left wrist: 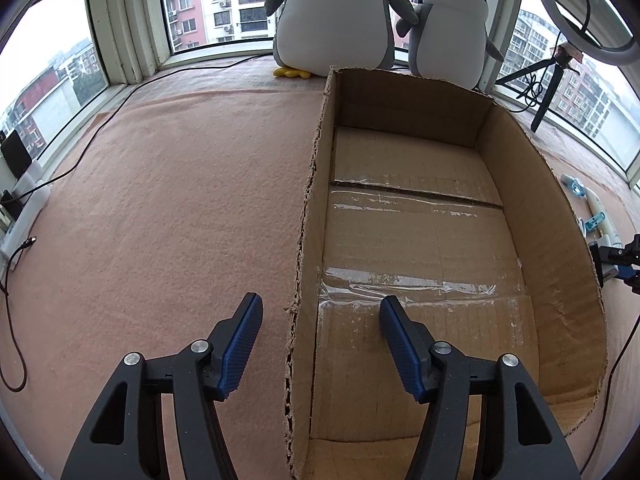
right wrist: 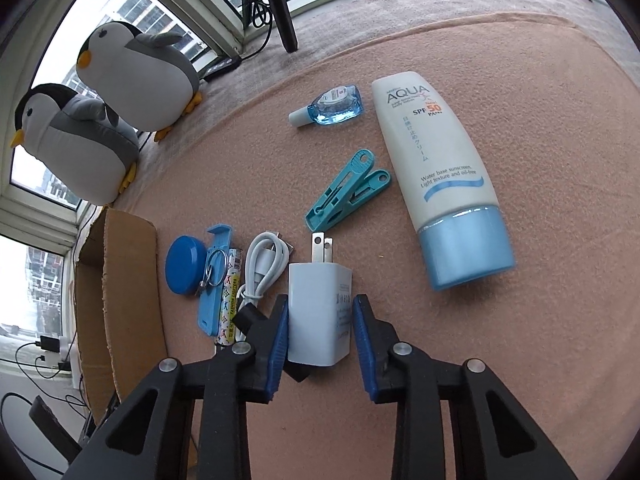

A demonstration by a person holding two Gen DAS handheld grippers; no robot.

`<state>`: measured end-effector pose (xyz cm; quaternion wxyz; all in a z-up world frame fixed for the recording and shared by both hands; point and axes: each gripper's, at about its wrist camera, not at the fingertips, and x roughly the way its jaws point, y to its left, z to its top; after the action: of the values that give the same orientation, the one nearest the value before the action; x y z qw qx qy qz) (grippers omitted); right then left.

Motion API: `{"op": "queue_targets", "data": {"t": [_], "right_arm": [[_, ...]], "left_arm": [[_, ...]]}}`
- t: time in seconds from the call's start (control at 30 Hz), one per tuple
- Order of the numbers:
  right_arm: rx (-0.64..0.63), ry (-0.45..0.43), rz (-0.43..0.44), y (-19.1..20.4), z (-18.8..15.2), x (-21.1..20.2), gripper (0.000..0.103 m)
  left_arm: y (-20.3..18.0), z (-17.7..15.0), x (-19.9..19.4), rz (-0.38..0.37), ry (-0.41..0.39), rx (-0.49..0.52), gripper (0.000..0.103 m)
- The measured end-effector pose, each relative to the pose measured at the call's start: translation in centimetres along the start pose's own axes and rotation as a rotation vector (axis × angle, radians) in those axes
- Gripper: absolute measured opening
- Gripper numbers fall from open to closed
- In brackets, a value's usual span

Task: Organize rigid objects
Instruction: 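Close right gripper on the white charger plug, then carry the charger plug into the cardboard box and open right gripper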

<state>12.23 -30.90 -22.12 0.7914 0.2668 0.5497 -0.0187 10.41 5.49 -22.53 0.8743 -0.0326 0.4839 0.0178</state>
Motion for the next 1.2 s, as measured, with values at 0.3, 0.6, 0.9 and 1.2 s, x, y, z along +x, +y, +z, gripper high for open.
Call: {"op": "queue_targets", "data": {"t": [0.3,0.6,0.9,1.2], "right_arm": [[-0.068,-0.046,-0.064,-0.7,-1.2,-0.8,0.021],[-0.061,-0.094,-0.040,-1.3,-2.5,-2.9,0.020],[-0.183,-0.138,0.043,4.3,-4.0,-5.5,0.020],[-0.399,-0.147,0.119,12.9,-7.3,-6.5,0.021]], "left_arm": [[0.0,0.0,0.1,-0.002,-0.003,-0.007,0.065],[0.5,0.0,0.2,-0.016,0.000,-0.014,0.065],[0.6,0.0,0.3,-0.019,-0.001,-0.015,0.065],[0.5,0.0,0.3,-0.017,-0.001,-0.009,0.065]]}}
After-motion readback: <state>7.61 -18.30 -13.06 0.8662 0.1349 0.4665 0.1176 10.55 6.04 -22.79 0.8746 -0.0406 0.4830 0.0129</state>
